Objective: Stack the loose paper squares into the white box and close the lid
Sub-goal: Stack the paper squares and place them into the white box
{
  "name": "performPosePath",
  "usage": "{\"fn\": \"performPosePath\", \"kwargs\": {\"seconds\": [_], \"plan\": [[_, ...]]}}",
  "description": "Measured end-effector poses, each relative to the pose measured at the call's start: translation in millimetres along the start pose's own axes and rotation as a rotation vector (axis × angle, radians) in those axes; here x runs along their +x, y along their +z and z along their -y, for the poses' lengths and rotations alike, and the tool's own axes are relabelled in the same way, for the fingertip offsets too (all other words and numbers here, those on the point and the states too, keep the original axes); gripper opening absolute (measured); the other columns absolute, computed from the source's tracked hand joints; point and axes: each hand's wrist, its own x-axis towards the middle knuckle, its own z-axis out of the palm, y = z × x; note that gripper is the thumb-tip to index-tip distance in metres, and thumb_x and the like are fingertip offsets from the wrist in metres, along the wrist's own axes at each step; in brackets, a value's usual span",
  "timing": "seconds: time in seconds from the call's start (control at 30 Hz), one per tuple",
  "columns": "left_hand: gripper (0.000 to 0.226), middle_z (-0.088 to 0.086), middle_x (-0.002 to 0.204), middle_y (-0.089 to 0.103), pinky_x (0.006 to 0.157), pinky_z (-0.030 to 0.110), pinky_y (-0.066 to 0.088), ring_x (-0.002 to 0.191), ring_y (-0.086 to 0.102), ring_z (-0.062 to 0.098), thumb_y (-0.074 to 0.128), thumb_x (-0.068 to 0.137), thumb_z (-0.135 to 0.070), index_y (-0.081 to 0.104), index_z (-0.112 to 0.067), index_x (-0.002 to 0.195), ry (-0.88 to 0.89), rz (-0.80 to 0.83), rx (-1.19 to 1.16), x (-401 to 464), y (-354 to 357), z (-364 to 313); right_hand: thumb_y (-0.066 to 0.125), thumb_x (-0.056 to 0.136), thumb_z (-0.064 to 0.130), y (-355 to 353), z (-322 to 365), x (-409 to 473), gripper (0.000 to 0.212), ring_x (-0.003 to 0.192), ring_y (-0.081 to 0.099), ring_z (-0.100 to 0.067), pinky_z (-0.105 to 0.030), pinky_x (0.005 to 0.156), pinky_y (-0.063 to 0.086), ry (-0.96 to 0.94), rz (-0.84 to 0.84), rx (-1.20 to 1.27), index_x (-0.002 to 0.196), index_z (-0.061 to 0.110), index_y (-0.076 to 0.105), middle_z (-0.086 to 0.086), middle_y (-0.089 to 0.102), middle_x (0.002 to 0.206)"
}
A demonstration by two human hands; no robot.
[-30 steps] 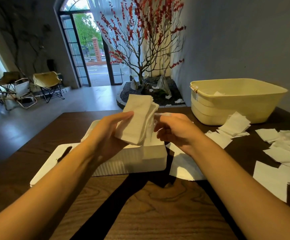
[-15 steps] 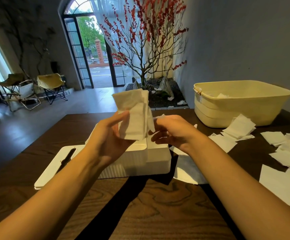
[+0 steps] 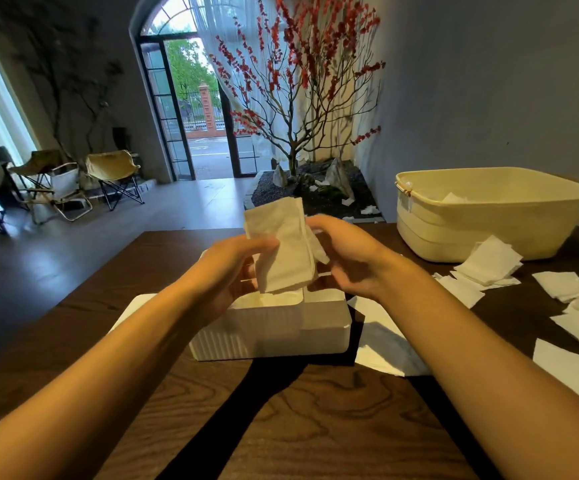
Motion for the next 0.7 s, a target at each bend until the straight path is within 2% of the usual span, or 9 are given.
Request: {"fn": "performPosePath", "kwargs": {"seconds": [0.03, 0.1, 0.13, 0.2, 0.27, 0.33, 0.5, 0.57, 0.7], "plan": [[0.037, 0.008, 0.087, 0.063, 0.056, 0.022, 0.054, 0.066, 0.068, 0.015, 0.067, 0.091, -0.023, 0.060, -0.004, 0.122, -0.016, -0.003, 0.005, 0, 0, -2, 0.045, 0.099, 0.042, 0, 1, 1, 0.037, 0.086, 0.060, -0.029, -0.038, 0.069, 0.051, 0.012, 0.027, 0.001, 0.099, 0.013, 0.069, -0.013, 0.063, 0.089], [0.038, 0.005, 0.090, 0.060, 0.052, 0.019, 0.049, 0.067, 0.062, 0.012, 0.064, 0.093, -0.023, 0.059, -0.007, 0.127, -0.059, -0.002, 0.043, 0, -1, -7, 0.039, 0.098, 0.055, -2, 2, 5, 0.060, 0.082, 0.057, -0.030, -0.038, 0.072, 0.047, 0.018, 0.046, -0.129, 0.107, 0.002, 0.065, -0.018, 0.059, 0.088], [0.039, 0.006, 0.095, 0.064, 0.055, 0.020, 0.052, 0.073, 0.065, 0.015, 0.063, 0.094, -0.025, 0.059, -0.009, 0.129, -0.064, 0.011, 0.067, 0, -2, -9, 0.036, 0.099, 0.059, -2, 3, 6, 0.069, 0.078, 0.057, -0.030, -0.038, 0.072, 0.047, 0.010, 0.058, -0.210, 0.113, -0.003, 0.064, -0.020, 0.060, 0.088], [0.042, 0.010, 0.110, 0.072, 0.076, 0.031, 0.060, 0.093, 0.073, 0.024, 0.060, 0.095, -0.029, 0.058, -0.011, 0.132, -0.041, 0.066, 0.091, -1, -5, -15, 0.033, 0.099, 0.062, -2, 3, 8, 0.077, 0.076, 0.059, -0.031, -0.039, 0.073, 0.050, -0.009, 0.112, -0.299, 0.122, -0.006, 0.060, -0.029, 0.063, 0.094], [0.046, 0.012, 0.121, 0.071, 0.094, 0.039, 0.058, 0.108, 0.070, 0.029, 0.060, 0.093, -0.034, 0.058, -0.012, 0.133, -0.047, 0.093, 0.108, -1, -6, -17, 0.035, 0.098, 0.064, 0, 3, 8, 0.079, 0.079, 0.061, -0.033, -0.040, 0.076, 0.053, -0.019, 0.171, -0.331, 0.125, -0.006, 0.059, -0.036, 0.063, 0.103], [0.043, 0.013, 0.121, 0.070, 0.090, 0.038, 0.060, 0.106, 0.071, 0.031, 0.061, 0.092, -0.033, 0.059, -0.012, 0.130, -0.070, 0.074, 0.113, 1, -5, -18, 0.037, 0.096, 0.067, 0, 2, 13, 0.083, 0.073, 0.060, -0.029, -0.038, 0.072, 0.053, -0.005, 0.202, -0.379, 0.117, -0.010, 0.061, -0.031, 0.061, 0.091], [0.031, 0.014, 0.112, 0.070, 0.064, 0.034, 0.058, 0.093, 0.069, 0.030, 0.069, 0.091, -0.019, 0.063, -0.006, 0.118, -0.257, -0.131, 0.147, 14, -8, -14, 0.043, 0.099, 0.060, -2, -8, 27, 0.069, 0.052, 0.048, -0.016, -0.025, 0.054, 0.043, -0.023, 0.057, -0.485, 0.084, -0.003, 0.066, -0.010, 0.057, 0.065], [0.031, 0.014, 0.111, 0.069, 0.065, 0.036, 0.058, 0.097, 0.068, 0.032, 0.071, 0.089, -0.016, 0.061, -0.005, 0.116, -0.342, -0.160, 0.232, 19, -10, -15, 0.048, 0.100, 0.049, -5, -13, 32, 0.056, 0.052, 0.046, -0.019, -0.024, 0.049, 0.041, -0.076, -0.073, -0.517, 0.074, 0.002, 0.064, -0.009, 0.058, 0.061], [0.032, 0.017, 0.114, 0.068, 0.077, 0.038, 0.057, 0.097, 0.067, 0.031, 0.071, 0.090, -0.006, 0.061, 0.003, 0.119, -0.401, -0.182, 0.426, 36, -9, -16, 0.057, 0.098, 0.029, -9, -27, 39, 0.035, 0.055, 0.049, -0.022, -0.025, 0.049, 0.041, -0.156, -0.166, -0.611, 0.083, 0.000, 0.068, -0.008, 0.060, 0.061]]}}
